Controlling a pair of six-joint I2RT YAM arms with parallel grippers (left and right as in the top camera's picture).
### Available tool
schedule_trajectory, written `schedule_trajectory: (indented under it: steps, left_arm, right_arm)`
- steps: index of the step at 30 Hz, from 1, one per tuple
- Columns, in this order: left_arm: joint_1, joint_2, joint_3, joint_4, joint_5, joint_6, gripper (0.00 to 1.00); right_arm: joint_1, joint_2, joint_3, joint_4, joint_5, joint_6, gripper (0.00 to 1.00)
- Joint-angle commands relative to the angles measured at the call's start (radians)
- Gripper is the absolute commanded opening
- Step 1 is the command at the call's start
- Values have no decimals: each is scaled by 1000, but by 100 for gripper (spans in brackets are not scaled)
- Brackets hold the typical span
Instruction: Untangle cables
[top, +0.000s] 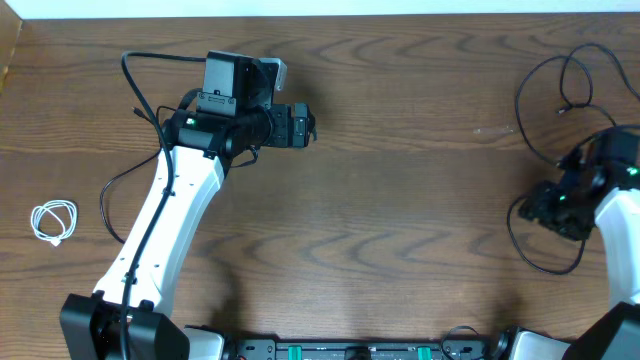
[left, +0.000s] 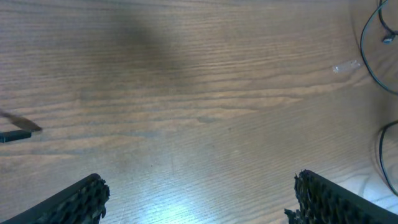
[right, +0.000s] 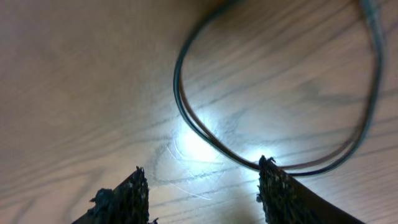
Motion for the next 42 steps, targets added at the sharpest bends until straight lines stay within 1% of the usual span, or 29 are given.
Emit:
schedule_trajectory:
  steps: [1,4,9,14,18,27,29,31,34,35,42]
  left_arm:
    - [-2,-16,-2,-3,-10,20,96]
    - [-2,-16,-2,-3,-10,19,96]
    - [-2,-16,-2,-3,-10,19,96]
    - [-2,-16,-2,-3,-10,19,96]
    - [-2,-16,-2,-3,-10,19,96]
    - [-2,-16,-2,-3,-10,19,96]
    - [-2,-16,-2,-3,-10,19,96]
    - [-2,-16,-2,-3,-10,19,96]
    - [-2,-16,-2,-3,-10,19,96]
    - [-2,-16,-2,-3,-10,19,96]
    - [-2,-16,-2,-3,-10,19,96]
  right_arm:
    - [45,5,-59,38,3,34,54]
    - [106,6,-120,104,57,95,53]
    - [166,22,-168,190,146,168,51]
    - [199,82,-171,254,193,177,52]
    - [205,142,-171,275,210,188,48]
    - [205,230,-171,330,220,195,34]
    - [206,243,-171,335,226,195,25]
    - [206,255,-171,336,240,195,13]
    - [205,259,-171,338,246,195,2]
    - [205,259,-171,340,248,196,1]
    - [204,259,-166,350,261,202,1]
